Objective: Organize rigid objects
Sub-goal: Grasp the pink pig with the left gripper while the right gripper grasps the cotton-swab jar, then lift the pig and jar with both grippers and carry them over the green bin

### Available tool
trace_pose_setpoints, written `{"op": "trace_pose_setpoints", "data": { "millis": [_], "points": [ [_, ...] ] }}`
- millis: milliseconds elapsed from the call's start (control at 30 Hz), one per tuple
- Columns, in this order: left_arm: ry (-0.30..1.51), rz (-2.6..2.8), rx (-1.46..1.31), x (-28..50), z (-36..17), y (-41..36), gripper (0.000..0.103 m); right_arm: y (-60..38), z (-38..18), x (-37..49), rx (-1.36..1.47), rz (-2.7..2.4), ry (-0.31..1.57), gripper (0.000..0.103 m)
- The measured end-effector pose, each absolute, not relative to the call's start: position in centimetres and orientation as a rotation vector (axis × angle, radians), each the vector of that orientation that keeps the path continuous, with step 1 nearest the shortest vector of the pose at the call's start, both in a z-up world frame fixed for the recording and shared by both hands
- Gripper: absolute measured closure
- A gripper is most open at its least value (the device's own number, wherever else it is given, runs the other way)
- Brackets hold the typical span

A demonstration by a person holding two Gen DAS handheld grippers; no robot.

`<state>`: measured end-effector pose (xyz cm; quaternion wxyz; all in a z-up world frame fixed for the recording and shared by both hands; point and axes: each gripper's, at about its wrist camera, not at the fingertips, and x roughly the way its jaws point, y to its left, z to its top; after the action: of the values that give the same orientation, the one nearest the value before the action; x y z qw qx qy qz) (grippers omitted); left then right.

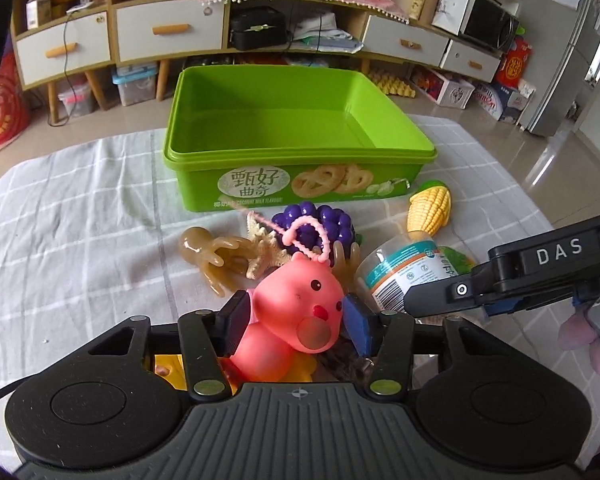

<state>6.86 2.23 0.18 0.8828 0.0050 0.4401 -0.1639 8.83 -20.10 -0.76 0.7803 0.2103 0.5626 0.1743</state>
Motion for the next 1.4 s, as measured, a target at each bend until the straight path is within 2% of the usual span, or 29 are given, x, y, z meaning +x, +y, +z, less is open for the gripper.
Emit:
{"op": "trace_pose_setpoints", "data": {
  "millis": [233,633,1167,1400],
  "points": [
    [0.931,-0.318,0.054,7.4,-0.4,1.6,0.044,-19.6,-0.9,8.6,0.425,0.377,1.212,0.051],
    [0.908,-0.298,0.066,7.2,0.7,0.8,0.046,-19.7,0.3,8.4,0.417,0.367,1.167,0.052],
    [0.823,-0.285,-0.048,7.0,4.1,1.6,0.046,-21.8,3.1,8.7,0.555,0.372,1.092,0.052],
    [0.805,-0.264,-0.085,9.6,6.0,2.1,0.046,-23.9,5.1,10.2,0.701,0.361,0.970,0.052]
  ]
}}
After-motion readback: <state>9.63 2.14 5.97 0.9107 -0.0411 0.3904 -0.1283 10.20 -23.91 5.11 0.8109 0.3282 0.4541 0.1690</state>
